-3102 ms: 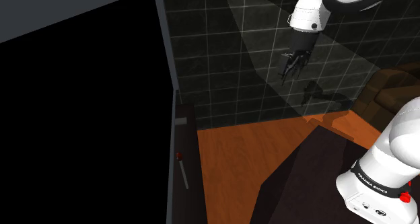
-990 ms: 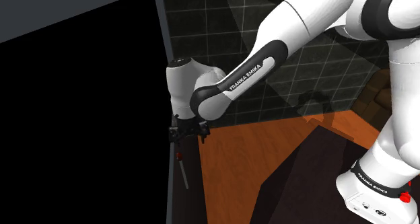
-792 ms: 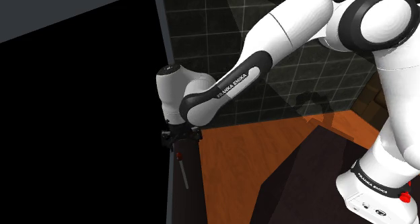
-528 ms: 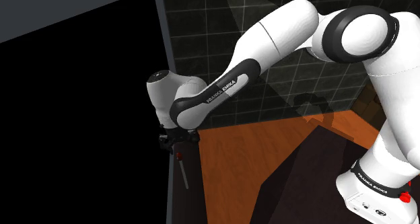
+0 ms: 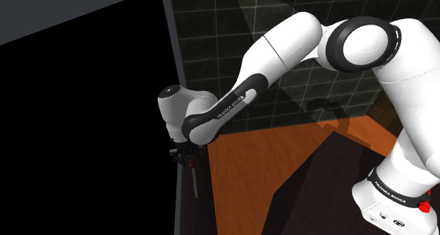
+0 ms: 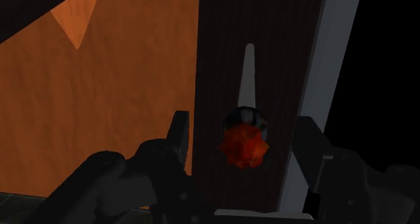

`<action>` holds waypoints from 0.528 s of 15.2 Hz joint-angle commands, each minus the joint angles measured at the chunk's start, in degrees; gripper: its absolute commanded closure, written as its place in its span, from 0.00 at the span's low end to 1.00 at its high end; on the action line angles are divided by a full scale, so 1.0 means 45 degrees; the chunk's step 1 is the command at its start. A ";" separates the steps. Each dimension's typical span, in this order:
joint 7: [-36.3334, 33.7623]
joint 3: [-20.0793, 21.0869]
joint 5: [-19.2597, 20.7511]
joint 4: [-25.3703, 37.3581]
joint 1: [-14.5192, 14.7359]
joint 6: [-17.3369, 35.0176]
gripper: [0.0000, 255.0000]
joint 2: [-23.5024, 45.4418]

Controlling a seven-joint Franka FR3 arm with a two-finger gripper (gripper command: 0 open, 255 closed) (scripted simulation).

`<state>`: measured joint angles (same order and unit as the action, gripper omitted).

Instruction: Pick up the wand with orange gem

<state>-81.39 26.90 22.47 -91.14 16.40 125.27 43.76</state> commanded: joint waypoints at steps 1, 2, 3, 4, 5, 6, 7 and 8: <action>-0.0004 0.0002 0.0029 -0.0056 -0.0021 0.0987 1.00 0.0159; 0.0042 0.0015 0.0003 0.0067 -0.0021 0.0863 1.00 0.0155; 0.0020 0.0007 0.0017 0.0073 0.0002 0.0879 1.00 0.0175; 0.0033 0.0012 0.0015 0.0020 -0.0024 0.0903 1.00 0.0143; 0.0050 0.0010 0.0011 0.0045 -0.0033 0.0883 1.00 0.0145; 0.0064 0.0005 0.0016 0.0022 -0.0049 0.0906 1.00 0.0147; 0.0089 -0.0005 0.0016 0.0175 -0.0020 0.0824 1.00 0.0215; 0.0085 -0.0012 0.0024 0.0219 0.0000 0.0825 1.00 0.0255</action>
<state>-80.94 27.27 22.47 -90.15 16.33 123.71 43.43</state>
